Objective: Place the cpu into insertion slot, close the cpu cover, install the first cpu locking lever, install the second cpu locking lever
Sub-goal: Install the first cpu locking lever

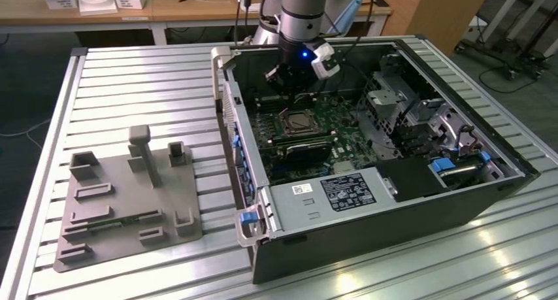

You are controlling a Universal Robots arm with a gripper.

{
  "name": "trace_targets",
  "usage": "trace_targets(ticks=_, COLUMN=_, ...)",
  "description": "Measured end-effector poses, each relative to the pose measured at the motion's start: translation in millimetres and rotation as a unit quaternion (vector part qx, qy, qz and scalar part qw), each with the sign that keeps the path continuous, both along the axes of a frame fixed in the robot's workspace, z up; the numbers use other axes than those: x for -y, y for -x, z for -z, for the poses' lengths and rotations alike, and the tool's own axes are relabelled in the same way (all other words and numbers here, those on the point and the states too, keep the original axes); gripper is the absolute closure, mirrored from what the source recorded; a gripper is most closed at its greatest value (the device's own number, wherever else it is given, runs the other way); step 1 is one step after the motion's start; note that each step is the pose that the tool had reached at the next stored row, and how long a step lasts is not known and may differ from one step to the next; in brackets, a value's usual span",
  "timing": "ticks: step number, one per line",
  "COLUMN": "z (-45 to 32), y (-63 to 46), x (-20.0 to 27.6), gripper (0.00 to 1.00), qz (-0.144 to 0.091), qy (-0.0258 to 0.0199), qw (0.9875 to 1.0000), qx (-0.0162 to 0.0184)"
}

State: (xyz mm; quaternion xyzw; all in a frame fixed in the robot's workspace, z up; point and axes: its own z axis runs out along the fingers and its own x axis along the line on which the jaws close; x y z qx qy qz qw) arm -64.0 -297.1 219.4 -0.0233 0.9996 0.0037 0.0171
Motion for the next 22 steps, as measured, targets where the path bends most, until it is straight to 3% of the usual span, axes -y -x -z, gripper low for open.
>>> trace_targets(ticks=22, z=7.0, y=-4.9, x=0.0, gripper=0.90, qz=0.000, qy=0.0001, qw=1.0000, qx=-0.0001)
